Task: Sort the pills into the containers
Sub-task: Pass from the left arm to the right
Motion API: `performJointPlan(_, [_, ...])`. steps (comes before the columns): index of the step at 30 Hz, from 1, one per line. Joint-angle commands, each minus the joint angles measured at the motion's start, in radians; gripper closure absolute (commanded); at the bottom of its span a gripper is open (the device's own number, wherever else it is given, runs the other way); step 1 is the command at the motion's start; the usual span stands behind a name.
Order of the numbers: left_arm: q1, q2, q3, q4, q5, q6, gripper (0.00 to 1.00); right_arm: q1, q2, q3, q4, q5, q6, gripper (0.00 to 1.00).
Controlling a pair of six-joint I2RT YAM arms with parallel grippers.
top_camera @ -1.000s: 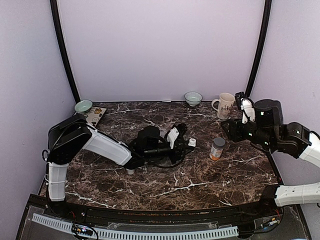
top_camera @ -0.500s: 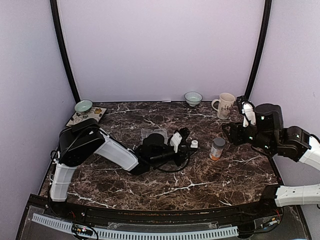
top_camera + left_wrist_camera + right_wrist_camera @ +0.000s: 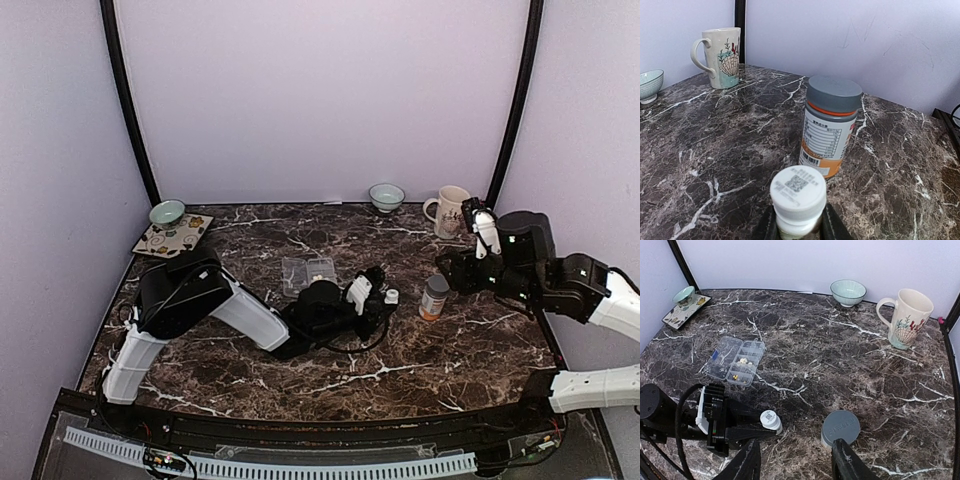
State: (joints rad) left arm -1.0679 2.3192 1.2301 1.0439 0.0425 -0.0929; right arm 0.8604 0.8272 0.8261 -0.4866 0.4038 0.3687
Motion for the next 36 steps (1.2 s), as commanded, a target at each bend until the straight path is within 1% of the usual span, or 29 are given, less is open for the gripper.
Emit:
performJointPlan(1, [-0.007,-0.006,0.024,0.009,-0.024,-0.008,1.00,0.005,0.038,-0.059,0.086,-0.058,0.020,0.50])
performJointPlan(7, [-0.007,-0.001,0.013,0.010,-0.020,0.000,1.00,0.006,0.151,-0.043,0.135,-0.114,0.042,0.50])
performJointPlan(16, [-0.007,-0.004,-0.004,0.026,-0.010,-0.001,1.00,0.006,0.323,0.040,0.136,-0.190,0.063,0.49])
performJointPlan(24, [-0.007,-0.009,-0.014,0.038,-0.010,0.004,1.00,0.006,0.443,0.089,0.144,-0.224,0.066,0.48])
performJointPlan(36, [-0.007,-0.020,-0.034,0.067,-0.021,0.005,1.00,0.002,0.566,0.181,0.062,-0.227,0.083,0.48])
